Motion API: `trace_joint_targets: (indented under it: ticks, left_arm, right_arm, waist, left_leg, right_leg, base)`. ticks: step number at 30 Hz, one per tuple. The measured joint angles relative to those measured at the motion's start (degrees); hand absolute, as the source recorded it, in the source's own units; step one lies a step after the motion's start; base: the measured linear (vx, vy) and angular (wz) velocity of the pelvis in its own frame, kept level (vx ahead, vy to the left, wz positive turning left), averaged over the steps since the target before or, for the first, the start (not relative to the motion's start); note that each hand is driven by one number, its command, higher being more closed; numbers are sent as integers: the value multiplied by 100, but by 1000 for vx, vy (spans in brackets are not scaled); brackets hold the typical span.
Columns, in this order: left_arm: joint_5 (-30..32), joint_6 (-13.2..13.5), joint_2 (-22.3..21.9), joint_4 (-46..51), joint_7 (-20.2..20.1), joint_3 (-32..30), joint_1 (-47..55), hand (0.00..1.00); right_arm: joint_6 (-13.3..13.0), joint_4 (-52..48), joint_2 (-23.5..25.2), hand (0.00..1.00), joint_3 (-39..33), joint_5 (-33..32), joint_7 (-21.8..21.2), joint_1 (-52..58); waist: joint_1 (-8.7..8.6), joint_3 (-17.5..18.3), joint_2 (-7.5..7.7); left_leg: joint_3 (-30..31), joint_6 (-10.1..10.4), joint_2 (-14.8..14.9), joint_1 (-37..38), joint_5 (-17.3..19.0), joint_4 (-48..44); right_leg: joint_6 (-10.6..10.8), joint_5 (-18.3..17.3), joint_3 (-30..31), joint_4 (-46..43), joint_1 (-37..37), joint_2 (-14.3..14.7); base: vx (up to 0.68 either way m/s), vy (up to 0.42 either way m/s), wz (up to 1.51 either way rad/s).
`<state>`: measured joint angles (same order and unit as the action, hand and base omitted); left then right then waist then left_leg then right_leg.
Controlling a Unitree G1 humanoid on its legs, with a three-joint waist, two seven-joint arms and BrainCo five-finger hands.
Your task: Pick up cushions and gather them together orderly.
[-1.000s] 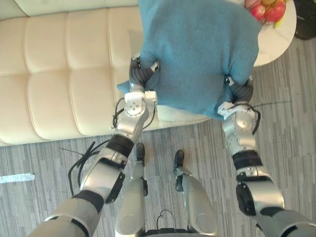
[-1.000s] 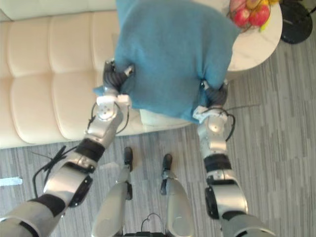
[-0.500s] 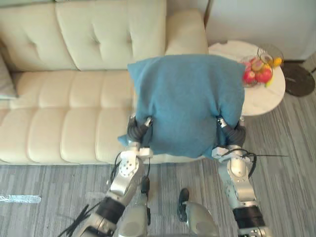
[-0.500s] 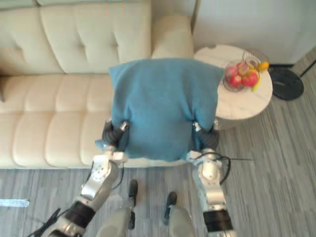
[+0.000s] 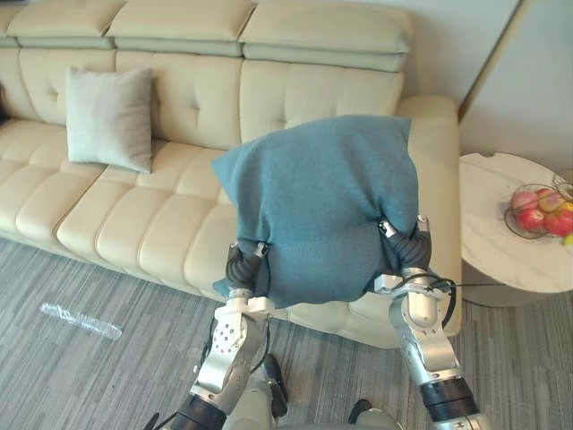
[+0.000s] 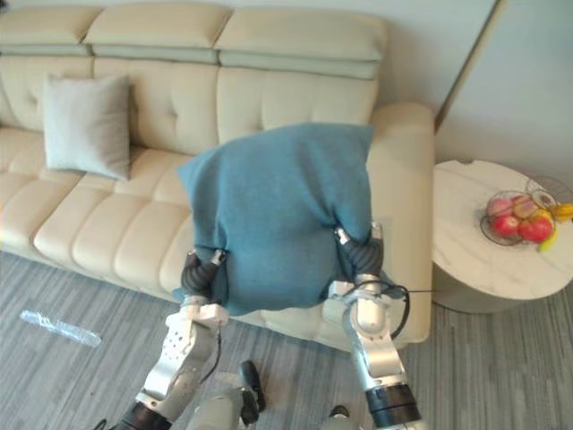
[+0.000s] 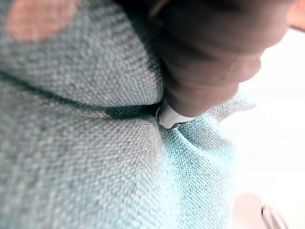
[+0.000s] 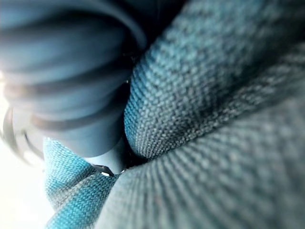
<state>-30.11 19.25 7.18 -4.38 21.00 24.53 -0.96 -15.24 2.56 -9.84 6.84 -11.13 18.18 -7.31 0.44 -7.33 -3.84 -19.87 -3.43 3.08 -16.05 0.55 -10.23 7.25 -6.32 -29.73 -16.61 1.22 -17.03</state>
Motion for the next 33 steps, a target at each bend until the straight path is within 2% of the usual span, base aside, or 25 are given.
trace_joint_targets:
  ticks: [1, 2, 3, 4, 6, 7, 10, 11, 12, 14, 15, 16, 17, 18, 19, 20, 22, 24, 25, 26, 27, 28, 29, 31, 33]
  left_arm:
    - [-7, -2, 10, -98, 0, 28, 6, 100]
    - [-38, -15, 77, -160, 0, 78, 12, 100]
    - [-38, -23, 144, -163, -4, 96, 46, 100]
    - [-37, -50, 254, -180, -13, 144, 116, 100]
    - [-37, -122, 395, -204, -24, 212, 202, 100]
    - [-37, -139, 427, -211, -27, 266, 232, 100]
    - [-37, -150, 436, -223, -135, 331, 232, 100]
    - [-37, -152, 435, -224, -169, 389, 227, 100]
    - [-36, -157, 430, -226, -248, 433, 213, 100]
    - [-35, -201, 426, -297, -279, 569, 155, 100]
    - [-35, -218, 423, -386, -330, 657, 147, 100]
    - [-35, -223, 410, -452, -379, 709, 156, 100]
    - [-35, -238, 334, -578, -418, 741, 194, 100]
    - [-36, -249, 330, -594, -437, 740, 218, 100]
    - [-35, -251, 323, -595, -452, 741, 230, 100]
    - [-36, -250, 320, -598, -500, 740, 271, 100]
    - [-36, -254, 272, -605, -605, 749, 347, 100]
    - [-36, -229, 265, -601, -722, 767, 340, 100]
    - [-36, -229, 280, -602, -760, 768, 333, 100]
    - [-38, -231, 292, -602, -760, 770, 350, 100]
    - [-39, -232, 304, -603, -760, 772, 357, 100]
    - [-44, -231, 309, -606, -760, 801, 399, 100]
    - [-47, -234, 361, -684, -759, 811, 386, 100]
    - [-51, -251, 405, -738, -759, 833, 392, 100]
    - [-51, -258, 412, -740, -759, 867, 393, 100]
  right_arm:
    - [7, 185, 2, 100, 2, -1, 0, -42]
    - [21, 388, 16, 100, 3, -1, 0, -77]
    - [32, 494, 37, 100, 14, 2, -1, -96]
    - [53, 663, 74, 100, 30, 2, -10, -110]
    - [78, 855, 75, 100, 74, 0, -70, -88]
    - [105, 859, 60, 100, 69, -1, -107, -57]
    - [105, 859, -95, 100, 66, -11, -146, -51]
    - [105, 859, -182, 100, 58, -15, -156, -43]
    - [104, 858, -229, 100, 18, -14, -156, -32]
    - [105, 844, -272, 100, -94, -15, -156, 124]
    - [106, 785, -237, 100, -188, -14, -159, 319]
    - [106, 729, -232, 100, -232, -14, -160, 461]
    - [114, 730, -232, 100, -249, -14, -160, 585]
    - [130, 698, -192, 100, -250, -14, -160, 611]
    - [148, 609, -184, 100, -269, -14, -160, 626]
    - [168, 386, -170, 100, -294, -12, -160, 683]
    - [162, 86, -168, 100, -368, -9, -169, 730]
    - [100, 49, -167, 100, -401, -8, -176, 622]
    - [100, 67, -165, 100, -401, -8, -177, 552]
    - [104, 89, -150, 100, -396, -9, -176, 543]
    - [104, 92, -145, 100, -389, -8, -177, 542]
    - [106, 112, -153, 100, -387, -8, -191, 536]
    - [106, 231, -42, 100, -386, -6, -192, 532]
    - [122, 307, 53, 100, -389, -6, -194, 547]
    - [121, 300, 47, 100, -385, -6, -222, 541]
  waist:
    - [5, -6, 10]
    - [19, -48, 80]
    - [24, -77, 126]
    - [-8, -93, 150]
    - [-88, -106, 138]
    - [-157, -108, 142]
    - [-238, -149, 215]
    - [-338, -148, 222]
    - [-386, -140, 249]
    - [-421, -126, 292]
    - [-427, -117, 311]
    - [-418, -115, 322]
    - [-361, -107, 212]
    - [-326, -109, 215]
    - [-306, -109, 216]
    - [-258, -111, 225]
    - [-239, -91, 267]
    - [-229, -97, 334]
    - [-232, -98, 337]
    - [-206, -89, 322]
    - [-192, -85, 306]
    - [-176, -29, 144]
    - [-180, -26, 229]
    - [-247, 27, 383]
    - [-249, 44, 404]
  left_leg:
    - [16, -76, -61, 63, 113, -87]
    - [30, -142, -165, 198, 218, -131]
    - [64, -184, -236, 296, 265, -115]
    - [174, -224, -311, 433, 293, -32]
    - [352, -173, -354, 702, 255, 325]
    - [364, -154, -390, 866, 243, 560]
    - [483, -31, -653, 1162, 125, 897]
    - [576, -61, -768, 1250, 109, 968]
    - [691, -76, -879, 1270, 106, 975]
    - [921, -103, -983, 1319, 203, 832]
    - [1131, -61, -1008, 1302, 473, 476]
    - [1180, 25, -992, 1299, 675, 191]
    - [1065, 292, -773, 1183, 959, -413]
    - [846, 494, -556, 919, 1120, -1205]
    - [652, 558, -338, 709, 1282, -1802]
    - [263, 530, 181, 485, 1505, -2522]
    - [206, 544, 623, 419, 1620, -2588]
    - [607, 531, 635, 350, 1643, -2042]
    - [1089, 602, 576, 282, 1591, -1591]
    - [1668, 690, 506, 281, 1367, -1091]
    - [1902, 766, 499, 317, 1180, -820]
    - [2232, 991, 605, 440, 478, -350]
    - [2119, 1181, 559, 487, 488, -483]
    - [1702, 947, 316, 681, 629, -477]
    - [1345, 765, 93, 864, 742, -435]
  right_leg:
    - [8, 10, 161, -640, 196, -215]
    - [-125, 145, 462, -1500, 488, -475]
    - [-390, 323, 673, -2017, 705, -608]
    - [-712, 453, 1153, -2735, 1117, -593]
    - [-412, -90, 1772, -3124, 1497, -20]
    - [-306, -366, 1860, -2965, 1608, 292]
    - [-318, -580, 1691, -1962, 1784, 659]
    - [-329, -543, 1715, -1415, 1813, 796]
    - [-436, -460, 1841, -1152, 1883, 873]
    - [-573, -202, 2030, -795, 1851, 981]
    - [-607, 23, 1934, -492, 1605, 993]
    - [-751, 89, 1889, -306, 1410, 1014]
    - [-768, 64, 1769, -75, 1087, 1129]
    - [-829, 108, 1739, 166, 843, 1218]
    - [-849, 120, 1732, 286, 697, 1292]
    - [-883, 115, 1766, 444, 477, 1437]
    - [-903, 104, 1882, 572, 279, 1476]
    - [-900, 106, 2230, 670, 257, 1409]
    - [-880, 118, 2466, 735, 258, 1367]
    - [-828, 145, 2683, 791, 250, 1349]
    - [-776, 157, 2785, 819, 245, 1354]
    - [-565, 176, 3028, 933, 213, 1482]
    - [-426, 197, 3216, 1004, 146, 1427]
    - [-277, 256, 3455, 1007, 140, 1116]
    - [-170, 296, 3684, 973, 173, 860]
  base:
    - [108, 287, 39]
    - [103, 233, 23]
    - [133, 257, 27]
    - [133, 172, 34]
    - [148, 119, 48]
    - [163, 53, 54]
    - [201, 39, 45]
    - [251, 1, 66]
    - [269, -20, 72]
    - [318, -88, 83]
    - [345, -134, 91]
    - [366, -151, 67]
    - [351, -145, 32]
    - [336, -139, 10]
    - [316, -147, -14]
    - [249, -127, -20]
    - [322, -74, -41]
    - [234, 95, -68]
    - [169, 235, -87]
    - [162, 266, -94]
    - [168, 317, -108]
    - [183, 356, -98]
    - [184, 350, -99]
    - [129, 332, -68]
    - [84, 327, -64]
